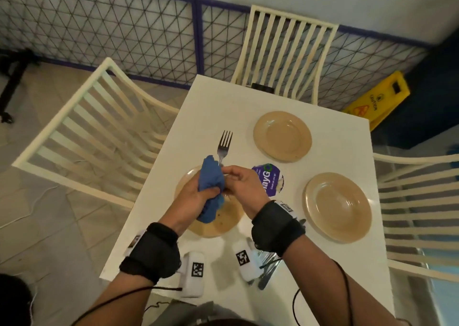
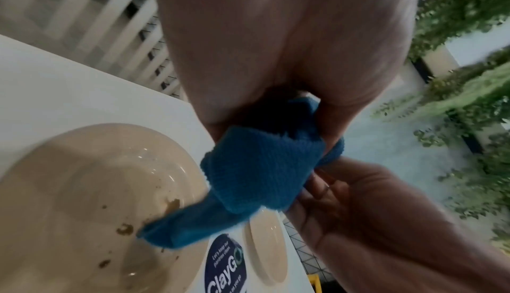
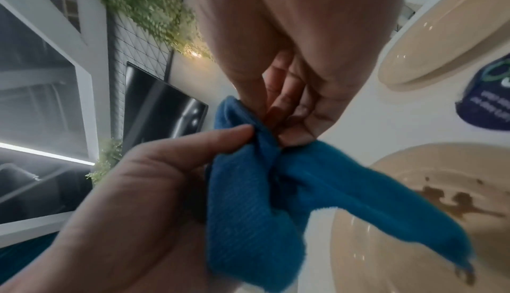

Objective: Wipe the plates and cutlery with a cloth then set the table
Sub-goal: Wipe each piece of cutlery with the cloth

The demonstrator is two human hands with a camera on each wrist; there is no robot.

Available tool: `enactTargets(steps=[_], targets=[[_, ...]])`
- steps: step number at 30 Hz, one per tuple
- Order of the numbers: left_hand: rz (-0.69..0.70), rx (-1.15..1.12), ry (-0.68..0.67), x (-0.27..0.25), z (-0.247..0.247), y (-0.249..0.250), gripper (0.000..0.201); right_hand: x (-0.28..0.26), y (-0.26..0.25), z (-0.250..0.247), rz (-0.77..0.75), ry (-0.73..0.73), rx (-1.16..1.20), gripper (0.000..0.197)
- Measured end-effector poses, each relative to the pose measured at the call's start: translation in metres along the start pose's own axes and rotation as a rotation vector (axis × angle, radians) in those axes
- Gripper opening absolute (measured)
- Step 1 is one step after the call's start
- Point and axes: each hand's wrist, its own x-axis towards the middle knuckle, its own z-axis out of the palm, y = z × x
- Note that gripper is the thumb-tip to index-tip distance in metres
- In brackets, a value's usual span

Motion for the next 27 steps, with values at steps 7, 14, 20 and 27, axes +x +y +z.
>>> enactTargets(steps=[7,14,20,27], targets=[[0.135,0.296,0.003,-0.003,0.028,-0.006,0.022,-0.018,-0.010,-0.023,0.002,0.153,-0.003,0.016],[0.134,0.454,0.083,-0.019,0.040,-0.016,0.027,-0.020,-0.005,-0.030,0.009,0.228,0.088,0.014],[0.117,0.455,-0.040,-0.030,0.028,-0.007,0.022,-0.016,-0.012,-0.034,0.048,0.260,0.189,0.016],[0.097,0.204,-0.029,-0.051,-0.008,0.031,0.025,-0.021,-0.028,-0.058,0.011,0.239,0.082,0.009]])
